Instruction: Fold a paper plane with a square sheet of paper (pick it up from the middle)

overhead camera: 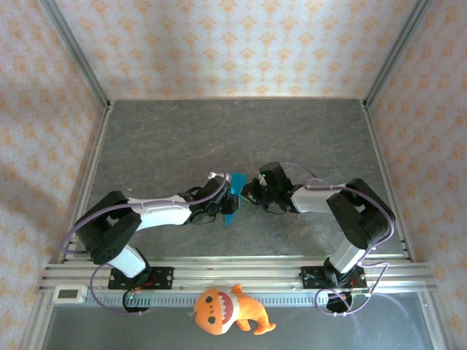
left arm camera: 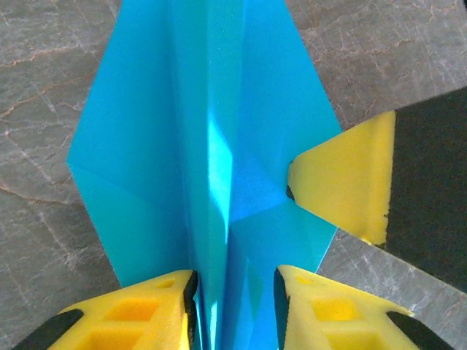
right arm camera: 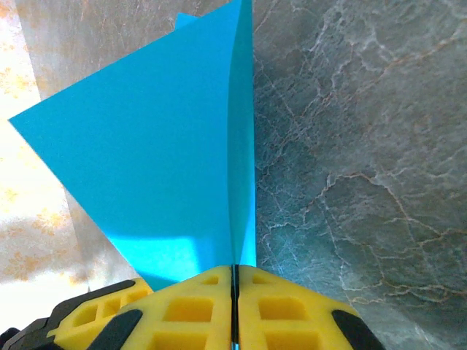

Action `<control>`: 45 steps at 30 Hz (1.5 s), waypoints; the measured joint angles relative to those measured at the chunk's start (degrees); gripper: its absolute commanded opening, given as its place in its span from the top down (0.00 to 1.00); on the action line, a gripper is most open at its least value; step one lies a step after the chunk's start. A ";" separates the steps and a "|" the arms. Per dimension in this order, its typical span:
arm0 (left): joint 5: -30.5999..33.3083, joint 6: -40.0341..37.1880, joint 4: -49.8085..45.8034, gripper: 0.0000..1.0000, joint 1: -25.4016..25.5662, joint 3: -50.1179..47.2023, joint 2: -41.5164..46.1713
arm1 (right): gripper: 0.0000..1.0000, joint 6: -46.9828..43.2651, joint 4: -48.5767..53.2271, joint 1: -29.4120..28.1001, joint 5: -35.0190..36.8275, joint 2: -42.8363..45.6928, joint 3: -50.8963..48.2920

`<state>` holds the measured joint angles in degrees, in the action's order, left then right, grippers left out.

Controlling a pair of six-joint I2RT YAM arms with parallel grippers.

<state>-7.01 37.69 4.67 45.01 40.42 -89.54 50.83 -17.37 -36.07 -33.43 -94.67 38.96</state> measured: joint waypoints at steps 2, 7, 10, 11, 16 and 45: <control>0.02 0.02 -0.02 0.73 0.00 0.26 -0.31 | 0.90 0.00 0.00 0.00 0.00 0.00 0.00; 0.04 -0.02 -0.26 0.75 0.00 0.83 -1.73 | 0.90 0.00 -0.02 0.00 -0.17 0.00 0.00; 0.04 -0.04 -0.59 0.78 0.00 0.90 -2.12 | 0.90 0.00 -0.02 0.00 -0.44 0.00 0.00; 0.07 -0.04 -0.61 0.78 0.00 0.90 -2.23 | 0.90 -0.02 -0.02 0.00 -0.46 0.00 0.00; 0.26 -0.20 -1.09 0.83 0.00 1.62 -2.78 | 0.90 -0.02 -0.02 0.00 -0.46 0.00 0.00; 10.73 3.91 -13.55 0.93 1.55 12.46 -7.61 | 0.65 -2.93 3.28 10.69 2.69 13.20 -9.01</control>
<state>3.73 41.60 -8.88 46.57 52.88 -97.14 47.90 -14.09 -25.39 -30.74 -81.47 29.95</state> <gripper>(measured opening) 0.075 0.348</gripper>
